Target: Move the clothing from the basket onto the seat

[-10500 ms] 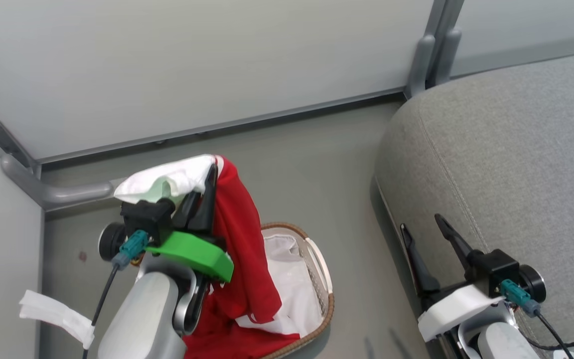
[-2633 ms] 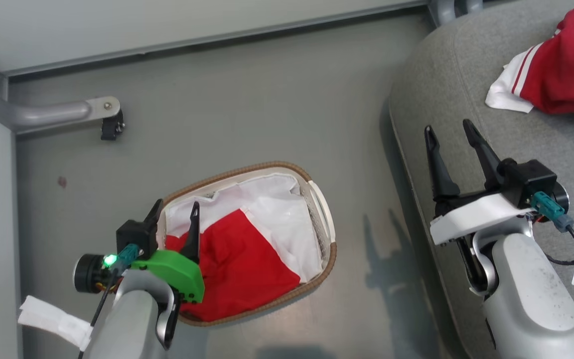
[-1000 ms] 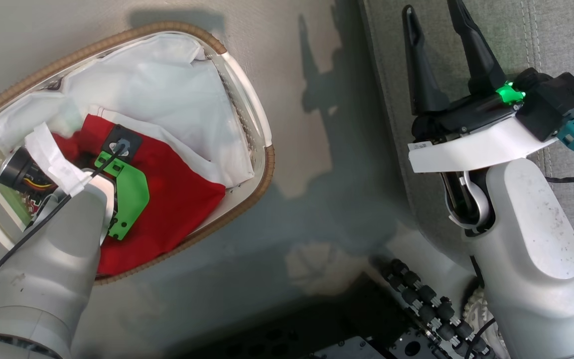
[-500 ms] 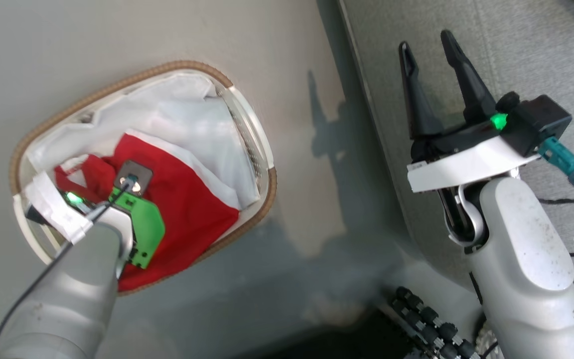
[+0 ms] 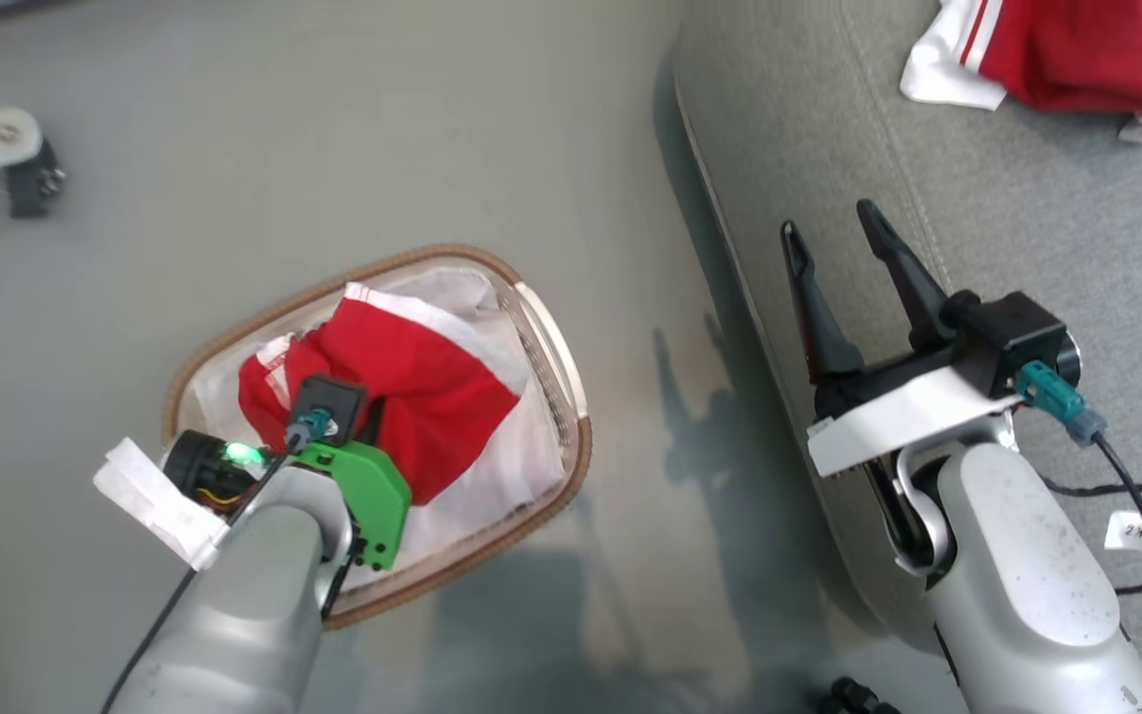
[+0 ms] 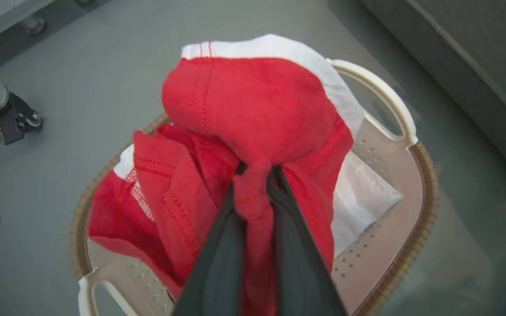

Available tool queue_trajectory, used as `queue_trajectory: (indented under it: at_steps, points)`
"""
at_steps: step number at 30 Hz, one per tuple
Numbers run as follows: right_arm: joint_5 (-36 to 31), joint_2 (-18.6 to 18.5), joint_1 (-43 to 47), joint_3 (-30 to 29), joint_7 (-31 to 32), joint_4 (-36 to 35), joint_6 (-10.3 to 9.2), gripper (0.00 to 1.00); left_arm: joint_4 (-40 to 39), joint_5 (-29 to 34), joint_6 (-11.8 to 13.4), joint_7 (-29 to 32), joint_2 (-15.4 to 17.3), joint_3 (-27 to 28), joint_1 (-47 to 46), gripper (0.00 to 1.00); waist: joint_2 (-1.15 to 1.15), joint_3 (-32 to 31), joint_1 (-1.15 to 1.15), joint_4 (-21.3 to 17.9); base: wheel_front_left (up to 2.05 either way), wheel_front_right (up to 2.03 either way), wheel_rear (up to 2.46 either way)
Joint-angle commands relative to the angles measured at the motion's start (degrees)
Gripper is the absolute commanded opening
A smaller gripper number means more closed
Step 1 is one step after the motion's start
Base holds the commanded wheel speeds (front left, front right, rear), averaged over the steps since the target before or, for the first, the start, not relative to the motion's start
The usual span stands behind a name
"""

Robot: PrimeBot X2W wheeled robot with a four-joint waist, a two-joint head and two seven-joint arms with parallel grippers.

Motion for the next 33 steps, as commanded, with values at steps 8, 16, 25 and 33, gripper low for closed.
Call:
queue_trajectory:
  at_steps: [8,16,25,33]
  points:
    - [-1.2,-0.3,5.4,-0.5,-0.1,2.2,-0.06,1.0,-15.0,-2.1,1.6,-0.3,-0.8,3.7,7.3,0.0,0.0,-13.1,0.0,5.2,0.0,0.0,0.0]
    - [-1.8,-0.3,9.8,-0.1,-0.1,3.8,-0.06,1.0,-27.4,-2.2,2.6,-0.4,-1.3,6.6,13.5,0.0,0.0,-19.2,0.0,6.2,0.0,0.0,0.0]
    - [-2.5,-0.3,14.4,0.8,-0.1,5.5,-0.06,1.0,-37.2,-2.7,3.2,-0.3,-1.7,7.6,18.0,0.0,0.0,-24.0,0.0,7.0,0.0,0.0,0.0]
    - [-2.4,-0.3,17.8,1.8,-0.1,6.7,-0.06,1.0,-44.2,-3.4,3.9,-0.3,-1.8,7.0,20.6,0.0,0.0,-27.3,0.0,7.7,0.0,0.0,0.0]
